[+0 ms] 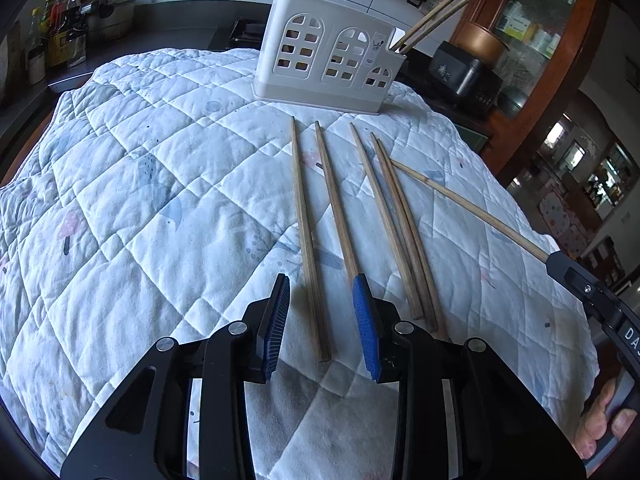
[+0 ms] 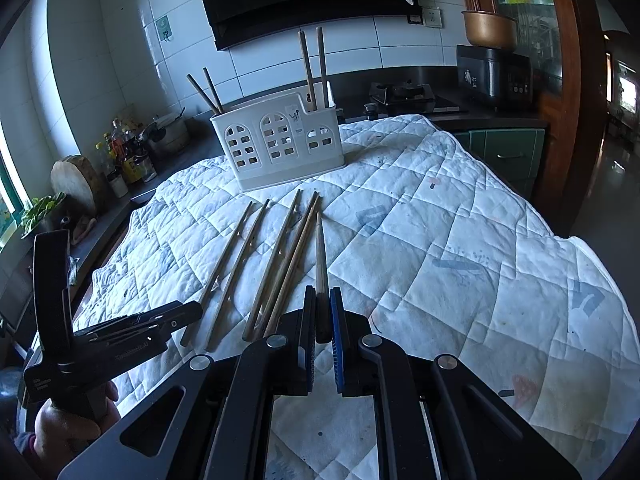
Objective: Organize utensils
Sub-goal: 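Close the left tool on a chopstick while the right tool grasps another chopstick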
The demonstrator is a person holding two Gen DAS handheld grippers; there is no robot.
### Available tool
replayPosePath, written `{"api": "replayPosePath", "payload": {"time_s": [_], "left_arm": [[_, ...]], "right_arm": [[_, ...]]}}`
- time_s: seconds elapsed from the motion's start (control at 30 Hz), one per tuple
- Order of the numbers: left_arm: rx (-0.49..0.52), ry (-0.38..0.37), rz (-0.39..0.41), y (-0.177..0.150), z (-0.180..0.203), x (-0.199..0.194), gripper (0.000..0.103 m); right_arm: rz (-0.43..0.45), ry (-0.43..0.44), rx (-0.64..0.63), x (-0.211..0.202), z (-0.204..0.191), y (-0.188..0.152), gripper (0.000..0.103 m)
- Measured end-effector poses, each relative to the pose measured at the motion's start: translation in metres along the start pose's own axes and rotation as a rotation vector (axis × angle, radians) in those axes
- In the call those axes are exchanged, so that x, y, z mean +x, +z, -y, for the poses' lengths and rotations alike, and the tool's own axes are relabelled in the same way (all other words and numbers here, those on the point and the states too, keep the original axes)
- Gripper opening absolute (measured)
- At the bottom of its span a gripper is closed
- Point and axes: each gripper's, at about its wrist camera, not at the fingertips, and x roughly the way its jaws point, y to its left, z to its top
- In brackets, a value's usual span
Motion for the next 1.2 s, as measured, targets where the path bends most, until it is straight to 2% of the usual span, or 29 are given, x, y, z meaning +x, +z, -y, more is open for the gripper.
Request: {"api": "replayPosePath", "payload": {"time_s": [0.07, 0.13, 0.2, 0.33, 0.4, 0.57, 0.8, 0.93, 1.2], "left_arm": [[0.002, 0.013, -0.012, 0.001, 0.001, 0.006, 0.021], [-0.001, 0.021, -0.019, 0.001, -0.001, 0.01, 0.02], [-0.001, 0.039, -0.019, 0.001, -0.001, 0.014, 0.015], [0.009, 0.059, -0.014, 0.003, 0.0, 0.016, 0.012], [0.028, 0.082, -0.011, 0.004, 0.001, 0.017, 0.007], [0.045, 0.081, -0.005, 0.007, 0.001, 0.011, 0.006], [0.075, 0.065, 0.103, 0.026, -0.003, -0.031, 0.006], [0.105, 0.059, 0.164, 0.042, -0.004, -0.053, 0.006], [0.151, 0.033, 0.214, 0.077, -0.005, -0.076, 0.006]], "right_arm": [[0.003, 0.002, 0.002, -0.001, -0.001, 0.001, 0.007], [0.01, 0.0, -0.002, -0.003, -0.002, 0.002, 0.007], [0.016, 0.0, -0.003, -0.005, -0.002, 0.004, 0.007], [0.029, -0.001, -0.01, -0.009, -0.002, 0.008, 0.007], [0.032, -0.002, -0.013, -0.01, -0.002, 0.009, 0.007], [0.051, -0.008, -0.054, -0.019, -0.005, 0.019, 0.007], [0.096, -0.009, -0.129, -0.037, -0.007, 0.051, 0.007], [0.094, 0.025, -0.165, -0.043, -0.008, 0.076, 0.007], [0.063, 0.072, -0.29, -0.054, -0.029, 0.134, 0.007]]}}
